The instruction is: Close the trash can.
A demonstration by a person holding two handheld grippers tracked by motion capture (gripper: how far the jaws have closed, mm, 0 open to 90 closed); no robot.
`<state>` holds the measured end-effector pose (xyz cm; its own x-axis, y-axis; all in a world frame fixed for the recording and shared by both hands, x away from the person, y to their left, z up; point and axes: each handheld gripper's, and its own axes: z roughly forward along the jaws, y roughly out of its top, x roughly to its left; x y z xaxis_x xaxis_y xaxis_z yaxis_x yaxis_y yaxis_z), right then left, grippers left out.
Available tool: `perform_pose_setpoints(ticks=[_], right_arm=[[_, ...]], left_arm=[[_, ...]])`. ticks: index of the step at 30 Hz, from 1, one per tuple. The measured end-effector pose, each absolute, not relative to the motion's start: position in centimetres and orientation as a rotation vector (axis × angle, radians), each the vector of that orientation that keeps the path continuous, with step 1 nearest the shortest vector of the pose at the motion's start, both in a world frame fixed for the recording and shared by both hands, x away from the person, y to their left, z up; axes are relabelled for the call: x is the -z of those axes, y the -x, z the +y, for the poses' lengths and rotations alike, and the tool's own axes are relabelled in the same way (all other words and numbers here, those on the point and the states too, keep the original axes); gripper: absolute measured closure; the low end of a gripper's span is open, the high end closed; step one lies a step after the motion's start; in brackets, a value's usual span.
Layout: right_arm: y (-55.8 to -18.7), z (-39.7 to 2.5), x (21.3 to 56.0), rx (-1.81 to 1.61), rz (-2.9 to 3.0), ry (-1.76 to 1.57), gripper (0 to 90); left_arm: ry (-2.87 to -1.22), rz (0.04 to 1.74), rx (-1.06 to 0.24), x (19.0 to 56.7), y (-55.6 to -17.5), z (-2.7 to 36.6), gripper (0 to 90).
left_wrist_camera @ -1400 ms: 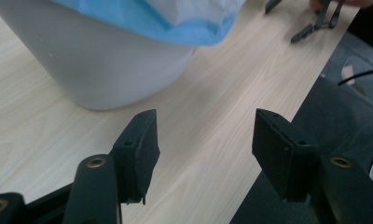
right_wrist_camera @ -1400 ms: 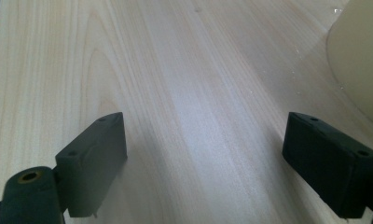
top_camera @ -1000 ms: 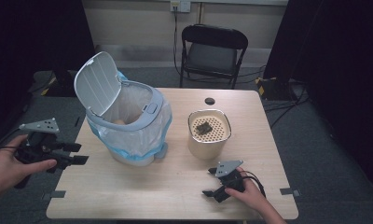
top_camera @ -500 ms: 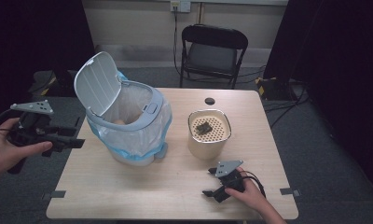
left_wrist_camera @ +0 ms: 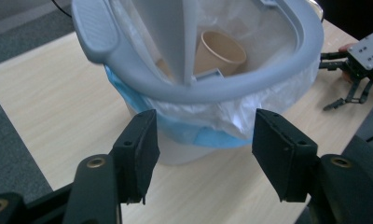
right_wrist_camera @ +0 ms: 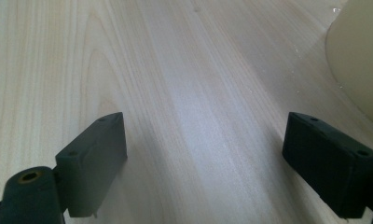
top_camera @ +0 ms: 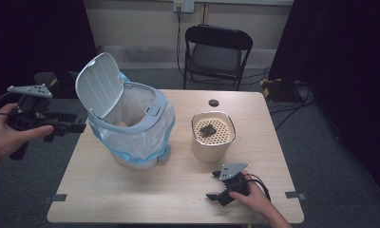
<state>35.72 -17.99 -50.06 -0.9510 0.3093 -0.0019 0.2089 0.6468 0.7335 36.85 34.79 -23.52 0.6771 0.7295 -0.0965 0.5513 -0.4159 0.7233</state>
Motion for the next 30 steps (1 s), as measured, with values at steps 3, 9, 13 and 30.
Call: perform_pose_setpoints(ticks=[3, 9, 13, 30], right_arm=[[-35.7, -18.0, 50.1, -1.193, 2.733, -0.434, 12.9], [-35.7, -18.0, 50.1, -1.193, 2.733, -0.434, 12.9], [-35.7, -18.0, 50.1, -1.192, 2.734, -0.434, 12.8], [-35.7, -18.0, 50.1, -1.193, 2.734, -0.435, 12.9]], left_arm=[[-2.097, 0.941, -0.328, 23.1, -37.2, 34.5, 41.9], [-2.082, 0.935, -0.363, 22.4, -37.7, 33.9, 42.8], [-2.070, 0.925, -0.369, 22.1, -38.0, 33.2, 44.2], [-2.109, 0.848, -0.399, 21.1, -38.5, 30.5, 44.1]])
